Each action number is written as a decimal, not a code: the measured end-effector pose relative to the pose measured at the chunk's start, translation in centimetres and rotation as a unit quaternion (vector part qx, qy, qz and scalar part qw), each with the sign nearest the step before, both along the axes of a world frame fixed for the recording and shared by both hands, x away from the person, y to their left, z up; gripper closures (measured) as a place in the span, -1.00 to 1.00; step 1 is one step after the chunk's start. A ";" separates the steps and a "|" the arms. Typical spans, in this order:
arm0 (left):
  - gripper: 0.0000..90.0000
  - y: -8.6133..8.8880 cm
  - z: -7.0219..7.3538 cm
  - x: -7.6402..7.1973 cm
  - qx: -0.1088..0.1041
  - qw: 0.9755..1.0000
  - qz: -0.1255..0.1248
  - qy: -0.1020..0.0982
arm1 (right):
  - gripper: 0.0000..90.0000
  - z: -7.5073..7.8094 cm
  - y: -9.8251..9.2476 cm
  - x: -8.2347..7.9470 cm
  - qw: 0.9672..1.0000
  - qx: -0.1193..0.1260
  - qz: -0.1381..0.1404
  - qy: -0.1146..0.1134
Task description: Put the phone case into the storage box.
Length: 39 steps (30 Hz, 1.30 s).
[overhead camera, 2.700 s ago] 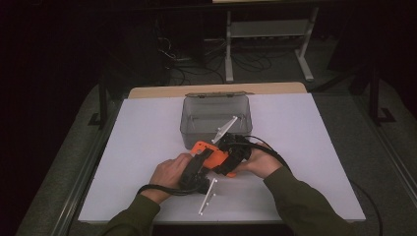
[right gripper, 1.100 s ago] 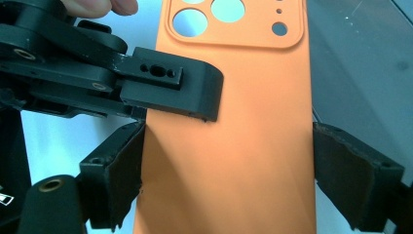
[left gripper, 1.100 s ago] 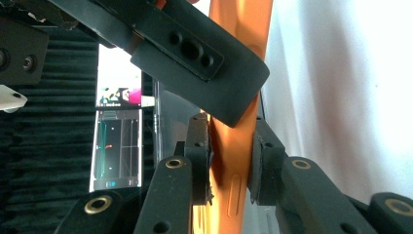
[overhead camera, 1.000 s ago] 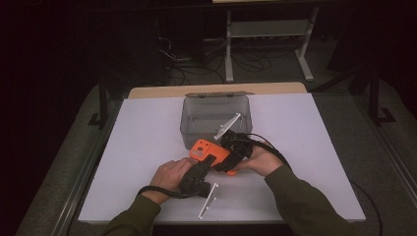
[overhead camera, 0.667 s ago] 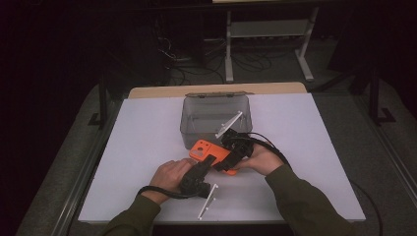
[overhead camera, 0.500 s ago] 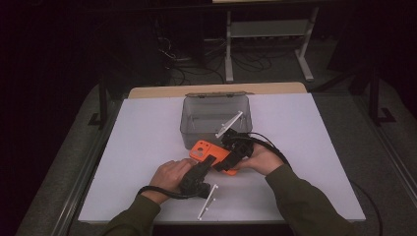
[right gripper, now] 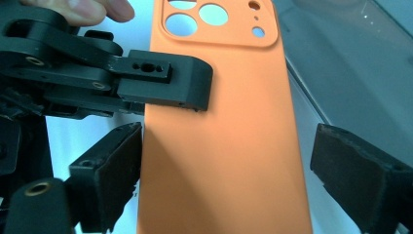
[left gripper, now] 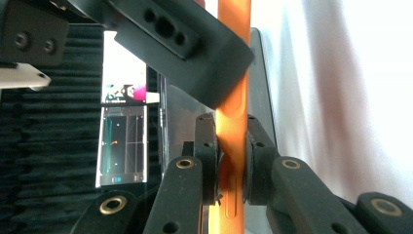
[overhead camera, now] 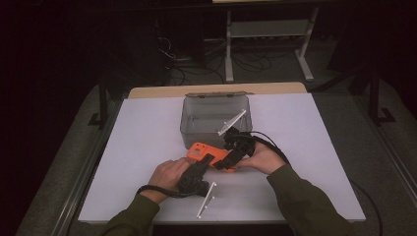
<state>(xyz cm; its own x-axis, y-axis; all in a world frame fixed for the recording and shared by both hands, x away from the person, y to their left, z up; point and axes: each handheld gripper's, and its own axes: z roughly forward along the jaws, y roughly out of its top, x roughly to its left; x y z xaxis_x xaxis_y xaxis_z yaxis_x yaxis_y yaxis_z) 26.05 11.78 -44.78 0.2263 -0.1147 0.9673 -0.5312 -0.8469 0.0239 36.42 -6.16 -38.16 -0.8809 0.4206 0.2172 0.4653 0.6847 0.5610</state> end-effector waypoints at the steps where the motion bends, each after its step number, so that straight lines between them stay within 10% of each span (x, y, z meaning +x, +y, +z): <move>1: 0.76 0.0 0.0 0.0 0.000 1.000 0.001 0.002 | -0.78 0.0 0.0 0.0 1.000 0.001 0.000 -0.001; 17: 0.76 0.2 0.2 0.2 -0.026 0.999 0.005 0.028 | -0.93 0.8 -1.1 -0.9 0.999 0.015 -0.003 -0.034; 39: 0.76 0.3 0.3 0.3 -0.009 0.999 0.017 0.039 | -1.00 0.3 -5.5 -3.0 0.996 0.031 -0.048 -0.064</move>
